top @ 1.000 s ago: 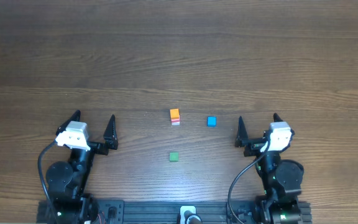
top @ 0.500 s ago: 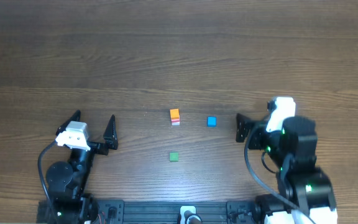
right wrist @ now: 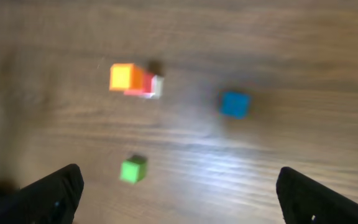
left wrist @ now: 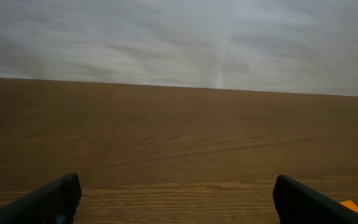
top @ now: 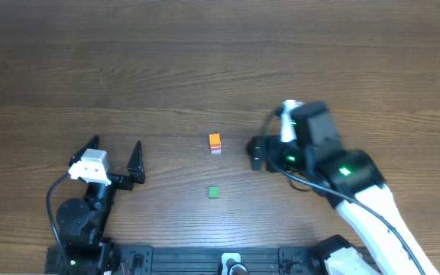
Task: Stack Cubes
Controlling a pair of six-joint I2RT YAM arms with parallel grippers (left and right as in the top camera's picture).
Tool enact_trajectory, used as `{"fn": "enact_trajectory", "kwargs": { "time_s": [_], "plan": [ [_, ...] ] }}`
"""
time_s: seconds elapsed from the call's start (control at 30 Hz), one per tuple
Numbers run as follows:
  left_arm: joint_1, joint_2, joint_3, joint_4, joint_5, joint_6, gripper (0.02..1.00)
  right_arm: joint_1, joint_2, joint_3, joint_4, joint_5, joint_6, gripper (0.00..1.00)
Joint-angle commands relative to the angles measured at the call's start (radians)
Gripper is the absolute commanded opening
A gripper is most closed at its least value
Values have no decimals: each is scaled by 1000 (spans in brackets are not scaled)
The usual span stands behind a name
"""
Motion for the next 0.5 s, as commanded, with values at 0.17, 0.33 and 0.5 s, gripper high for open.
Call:
{"fn": "enact_trajectory", "kwargs": {
  "time_s": [0.17, 0.33, 0.5],
  "plan": [
    [5, -8, -5, -1, 13, 8, 1000, 264, 159, 69, -25, 63, 285, 993],
    [5, -8, -5, -1, 13, 8, 1000, 414, 214, 69, -31, 128, 414, 991],
    [5, -8, -5, -1, 13, 8, 998, 485, 285, 69, -30, 144, 495, 993]
  ]
}}
